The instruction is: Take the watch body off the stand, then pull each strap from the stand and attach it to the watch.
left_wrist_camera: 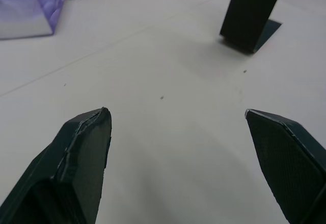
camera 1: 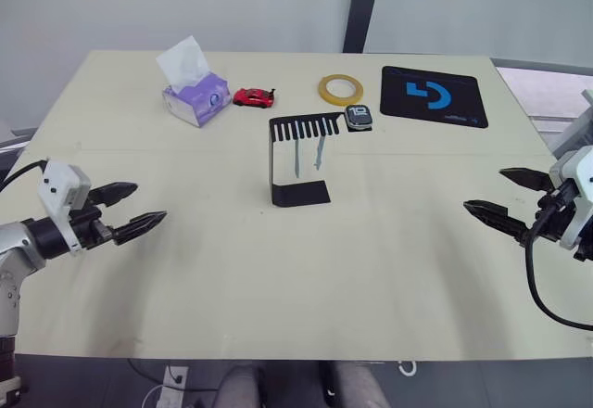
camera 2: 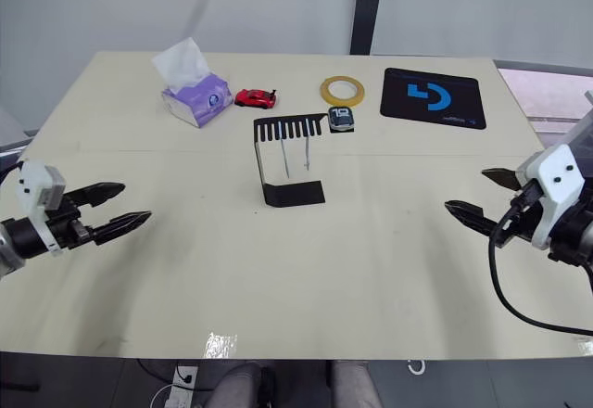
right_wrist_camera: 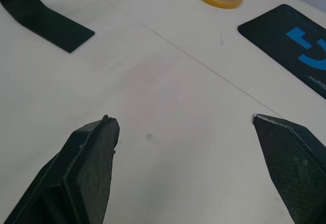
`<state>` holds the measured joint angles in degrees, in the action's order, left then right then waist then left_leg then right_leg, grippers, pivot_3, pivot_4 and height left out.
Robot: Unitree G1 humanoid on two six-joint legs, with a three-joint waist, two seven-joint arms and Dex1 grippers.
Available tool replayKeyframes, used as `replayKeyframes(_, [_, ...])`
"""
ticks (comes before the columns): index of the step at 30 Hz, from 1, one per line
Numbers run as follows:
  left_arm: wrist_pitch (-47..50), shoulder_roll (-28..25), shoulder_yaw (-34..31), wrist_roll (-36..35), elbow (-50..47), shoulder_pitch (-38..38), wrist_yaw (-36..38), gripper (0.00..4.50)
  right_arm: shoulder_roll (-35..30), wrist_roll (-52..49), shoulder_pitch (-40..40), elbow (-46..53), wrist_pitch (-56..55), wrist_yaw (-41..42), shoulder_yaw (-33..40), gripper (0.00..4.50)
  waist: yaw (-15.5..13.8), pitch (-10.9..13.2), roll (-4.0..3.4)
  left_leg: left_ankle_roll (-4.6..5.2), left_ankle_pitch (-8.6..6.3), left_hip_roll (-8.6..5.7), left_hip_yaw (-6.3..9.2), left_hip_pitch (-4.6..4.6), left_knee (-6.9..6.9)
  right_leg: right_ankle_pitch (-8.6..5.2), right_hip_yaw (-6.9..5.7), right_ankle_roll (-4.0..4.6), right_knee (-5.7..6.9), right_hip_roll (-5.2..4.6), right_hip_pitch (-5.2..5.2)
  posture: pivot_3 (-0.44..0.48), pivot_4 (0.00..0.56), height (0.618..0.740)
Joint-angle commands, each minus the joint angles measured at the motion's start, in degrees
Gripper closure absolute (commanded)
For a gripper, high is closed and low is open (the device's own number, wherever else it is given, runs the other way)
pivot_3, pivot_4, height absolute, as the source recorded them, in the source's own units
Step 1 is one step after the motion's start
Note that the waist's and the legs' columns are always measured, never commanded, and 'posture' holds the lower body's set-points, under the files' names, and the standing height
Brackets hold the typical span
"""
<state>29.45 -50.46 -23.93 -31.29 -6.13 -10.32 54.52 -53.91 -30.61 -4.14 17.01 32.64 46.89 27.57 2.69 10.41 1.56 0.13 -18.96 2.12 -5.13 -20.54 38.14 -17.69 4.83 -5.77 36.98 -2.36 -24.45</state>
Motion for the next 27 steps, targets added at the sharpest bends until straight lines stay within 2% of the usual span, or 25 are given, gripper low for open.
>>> replayKeyframes(1, [6.41,0.36,1.71,-8.42,-8.5,-5.58,-0.21,0.04,3.68,-6.35,-2.49,12.79,7.85,-10.0,2.43,0.0,-0.11,0.0,0.0,-0.01,0.0,0.0,-0.01,-0.02,0.0,0.0,0.01,0.0,0.01,0.0,-0.01,0.0,0.15,0.738])
replayKeyframes(4, [11.71,0.0,2.8,-14.32,-10.97,-11.36,-0.52,0.04,7.22,-14.67,-7.92,20.57,16.77,-20.01,2.15,0.0,0.4,0.01,-0.01,-0.14,0.07,0.01,0.0,-0.03,0.01,0.0,0.03,0.0,0.11,0.05,-0.06,0.0,0.15,0.738])
replayKeyframes(8, [16.86,0.78,4.82,-20.63,-10.76,-21.05,-1.25,0.04,13.94,-23.79,-15.94,28.4,26.29,-37.26,-2.18,0.0,0.71,0.02,0.01,-0.33,0.17,0.06,0.05,-0.03,0.03,-0.01,0.02,0.02,0.13,0.16,-0.08,0.0,0.15,0.738])
replayKeyframes(13, [15.97,0.71,10.47,-19.21,-8.3,-29.75,2.35,0.04,23.49,-31.07,-25.27,30.27,33.2,-58.21,-7.17,0.0,0.7,0.01,0.02,-0.46,0.25,-0.02,0.01,-0.11,0.06,-0.01,0.06,0.02,0.07,0.13,-0.14,0.0,0.15,0.738])
replayKeyframes(17, [11.5,2.83,15.02,-14.84,-4.17,-34.27,4.61,0.04,26.94,-27.98,-30.74,29.02,35.58,-65.49,-12.89,0.0,0.65,0.01,0.02,-0.43,0.26,-0.08,0.01,-0.19,0.07,-0.01,0.05,0.02,0.03,0.07,-0.21,0.0,0.15,0.738])
replayKeyframes(20, [7.73,5.77,18.01,-11.78,-1.74,-36.98,6.03,0.04,28.04,-23.23,-34.85,27.74,35.89,-67.26,-18.68,0.0,0.63,0.01,0.02,-0.4,0.29,-0.08,0.05,-0.53,0.19,0.0,0.03,0.0,0.05,0.07,-0.51,0.0,0.15,0.738])
replayKeyframes(22, [6.81,7.38,19.34,-10.33,-0.85,-38.39,5.81,0.04,29.3,-22.3,-35.55,26.88,36.03,-67.73,-19.54,0.0,0.58,0.01,0.02,-0.35,0.34,-0.16,-0.01,-0.86,0.25,0.03,0.03,-0.05,0.2,0.04,-0.91,0.0,0.15,0.738])
replayKeyframes(27, [5.35,9.4,20.41,-8.32,1.66,-40.33,6.76,0.04,32.87,-19.98,-38.49,24.07,36.28,-69.04,-20.27,0.0,0.88,0.01,0.02,-0.34,0.34,-0.13,-0.02,-1.0,0.33,0.03,0.06,-0.06,0.49,0.03,-1.05,0.0,0.15,0.738])
